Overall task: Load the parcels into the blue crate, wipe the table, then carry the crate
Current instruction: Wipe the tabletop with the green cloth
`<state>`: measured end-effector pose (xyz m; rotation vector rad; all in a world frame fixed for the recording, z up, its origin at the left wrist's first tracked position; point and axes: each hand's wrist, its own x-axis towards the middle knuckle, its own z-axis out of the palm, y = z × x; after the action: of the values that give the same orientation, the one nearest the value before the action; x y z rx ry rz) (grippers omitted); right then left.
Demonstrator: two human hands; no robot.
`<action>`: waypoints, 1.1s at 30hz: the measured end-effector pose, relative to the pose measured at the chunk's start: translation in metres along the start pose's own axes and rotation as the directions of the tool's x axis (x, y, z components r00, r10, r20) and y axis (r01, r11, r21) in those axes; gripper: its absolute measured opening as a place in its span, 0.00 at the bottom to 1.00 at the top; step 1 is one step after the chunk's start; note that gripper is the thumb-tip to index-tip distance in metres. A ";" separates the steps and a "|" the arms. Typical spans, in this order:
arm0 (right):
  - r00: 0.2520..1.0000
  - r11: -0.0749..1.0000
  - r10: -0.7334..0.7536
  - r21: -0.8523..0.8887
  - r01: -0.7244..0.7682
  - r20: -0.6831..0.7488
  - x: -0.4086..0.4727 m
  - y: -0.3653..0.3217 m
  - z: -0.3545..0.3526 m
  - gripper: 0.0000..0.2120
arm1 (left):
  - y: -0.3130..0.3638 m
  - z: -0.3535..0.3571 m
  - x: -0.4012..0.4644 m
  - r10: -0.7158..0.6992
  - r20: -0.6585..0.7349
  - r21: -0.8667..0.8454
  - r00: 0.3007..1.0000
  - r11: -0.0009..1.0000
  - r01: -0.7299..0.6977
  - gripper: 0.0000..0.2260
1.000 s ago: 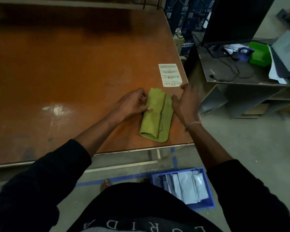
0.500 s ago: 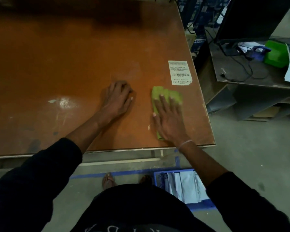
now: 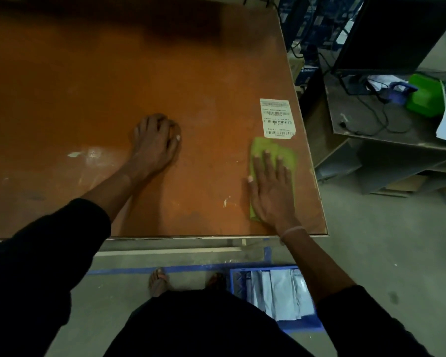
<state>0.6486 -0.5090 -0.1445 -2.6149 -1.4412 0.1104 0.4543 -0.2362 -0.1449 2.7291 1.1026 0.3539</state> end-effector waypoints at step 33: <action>0.999 0.999 0.032 -0.005 -0.032 -0.019 0.217 0.001 0.004 0.29 | -0.016 -0.001 0.049 -0.053 -0.053 0.050 0.997 0.997 0.056 0.21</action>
<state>0.7650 -0.3255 -0.1461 -2.6370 -1.3960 0.0856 0.4775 -0.1909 -0.1403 2.7423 1.2128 0.3963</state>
